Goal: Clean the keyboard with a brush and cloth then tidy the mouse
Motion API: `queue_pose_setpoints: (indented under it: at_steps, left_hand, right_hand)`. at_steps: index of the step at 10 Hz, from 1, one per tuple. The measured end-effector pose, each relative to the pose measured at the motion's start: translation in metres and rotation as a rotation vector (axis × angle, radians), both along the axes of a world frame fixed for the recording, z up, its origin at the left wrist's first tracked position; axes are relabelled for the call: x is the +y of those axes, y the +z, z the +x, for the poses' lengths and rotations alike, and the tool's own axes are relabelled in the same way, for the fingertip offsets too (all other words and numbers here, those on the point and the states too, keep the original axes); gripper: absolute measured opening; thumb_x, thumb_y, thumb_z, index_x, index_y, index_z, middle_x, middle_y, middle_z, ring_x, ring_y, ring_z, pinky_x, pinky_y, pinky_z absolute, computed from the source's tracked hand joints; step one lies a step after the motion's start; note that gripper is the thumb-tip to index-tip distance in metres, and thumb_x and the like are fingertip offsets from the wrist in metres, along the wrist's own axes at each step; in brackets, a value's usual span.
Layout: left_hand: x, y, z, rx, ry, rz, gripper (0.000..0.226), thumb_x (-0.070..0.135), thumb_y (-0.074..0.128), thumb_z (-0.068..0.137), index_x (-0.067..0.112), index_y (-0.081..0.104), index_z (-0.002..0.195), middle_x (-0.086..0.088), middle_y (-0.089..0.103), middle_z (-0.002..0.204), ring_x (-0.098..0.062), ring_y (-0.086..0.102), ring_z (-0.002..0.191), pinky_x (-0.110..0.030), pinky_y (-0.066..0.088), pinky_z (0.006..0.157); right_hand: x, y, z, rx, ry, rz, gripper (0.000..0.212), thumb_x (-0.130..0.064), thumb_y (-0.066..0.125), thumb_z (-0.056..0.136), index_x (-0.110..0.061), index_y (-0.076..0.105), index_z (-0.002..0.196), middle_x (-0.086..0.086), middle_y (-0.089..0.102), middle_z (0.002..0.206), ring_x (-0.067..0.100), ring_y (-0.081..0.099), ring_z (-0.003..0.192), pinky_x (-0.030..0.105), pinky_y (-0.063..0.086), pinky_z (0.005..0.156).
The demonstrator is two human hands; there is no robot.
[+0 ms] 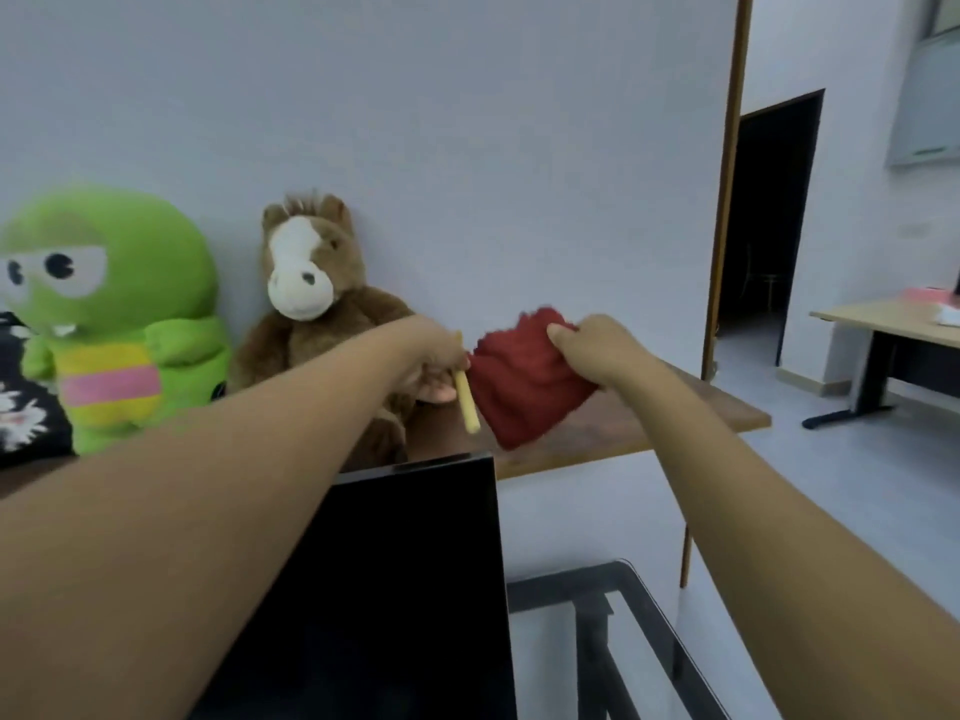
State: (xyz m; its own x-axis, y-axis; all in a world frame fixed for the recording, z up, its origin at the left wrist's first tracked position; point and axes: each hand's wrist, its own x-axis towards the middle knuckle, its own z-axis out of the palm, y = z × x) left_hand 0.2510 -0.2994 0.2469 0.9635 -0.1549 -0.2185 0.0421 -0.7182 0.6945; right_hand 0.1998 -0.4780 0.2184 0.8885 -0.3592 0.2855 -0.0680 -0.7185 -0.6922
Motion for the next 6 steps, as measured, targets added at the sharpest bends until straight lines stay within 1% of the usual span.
queue_pose_setpoints:
  at_steps: [1,2,3,4,5,6]
  left_hand:
    - [-0.009,-0.022,0.013,0.039,-0.041,0.033,0.023,0.015,0.05,0.099,0.004,0.048,0.079,-0.008,0.046,0.073,-0.012,0.048,0.056,-0.02,0.048,0.04]
    - [-0.019,-0.038,0.018,0.068,-0.059,0.065,0.023,0.013,0.048,0.1,0.003,0.046,0.079,-0.01,0.046,0.078,-0.013,0.05,0.058,-0.02,0.048,0.043]
    - [-0.027,-0.047,0.021,0.092,-0.061,0.078,0.024,0.012,0.048,0.1,0.002,0.046,0.078,-0.01,0.047,0.074,-0.013,0.05,0.057,-0.018,0.047,0.038]
    - [-0.034,-0.051,0.02,0.119,-0.071,0.061,0.025,0.013,0.049,0.1,0.002,0.045,0.078,-0.01,0.046,0.072,-0.013,0.05,0.057,-0.017,0.045,0.035]
    - [-0.041,-0.052,0.02,0.114,-0.088,0.074,0.021,0.017,0.051,0.099,-0.001,0.05,0.089,-0.011,0.049,0.073,-0.014,0.052,0.057,-0.021,0.049,0.044]
    - [-0.035,-0.043,0.021,0.036,-0.065,0.055,0.03,0.02,0.051,0.099,-0.007,0.053,0.11,-0.017,0.056,0.077,-0.022,0.057,0.056,-0.029,0.054,0.058]
  right_hand:
    - [-0.018,-0.027,0.013,0.13,-0.088,-0.018,0.042,-0.031,0.04,0.101,0.005,0.057,0.116,0.021,0.06,0.122,0.031,0.054,0.095,0.031,0.039,0.076]
    - [-0.029,-0.04,0.017,0.184,-0.154,0.029,0.04,-0.028,0.039,0.102,0.004,0.054,0.12,0.02,0.058,0.122,0.031,0.055,0.099,0.033,0.042,0.078]
    - [-0.034,-0.044,0.018,0.231,-0.195,-0.104,0.039,-0.029,0.043,0.101,0.004,0.057,0.115,0.021,0.06,0.119,0.03,0.056,0.097,0.031,0.041,0.074]
    - [-0.034,-0.048,0.019,0.255,-0.204,-0.221,0.032,-0.031,0.046,0.099,-0.002,0.058,0.101,0.017,0.063,0.112,0.029,0.056,0.093,0.031,0.039,0.069]
    - [-0.035,-0.051,0.018,0.243,-0.244,-0.294,0.027,-0.034,0.046,0.098,-0.008,0.052,0.091,0.014,0.063,0.111,0.029,0.057,0.095,0.032,0.041,0.07]
    - [-0.032,-0.038,0.003,0.085,-0.32,-0.349,0.028,-0.03,0.045,0.097,-0.006,0.054,0.109,0.013,0.055,0.117,0.032,0.052,0.108,0.036,0.041,0.078]
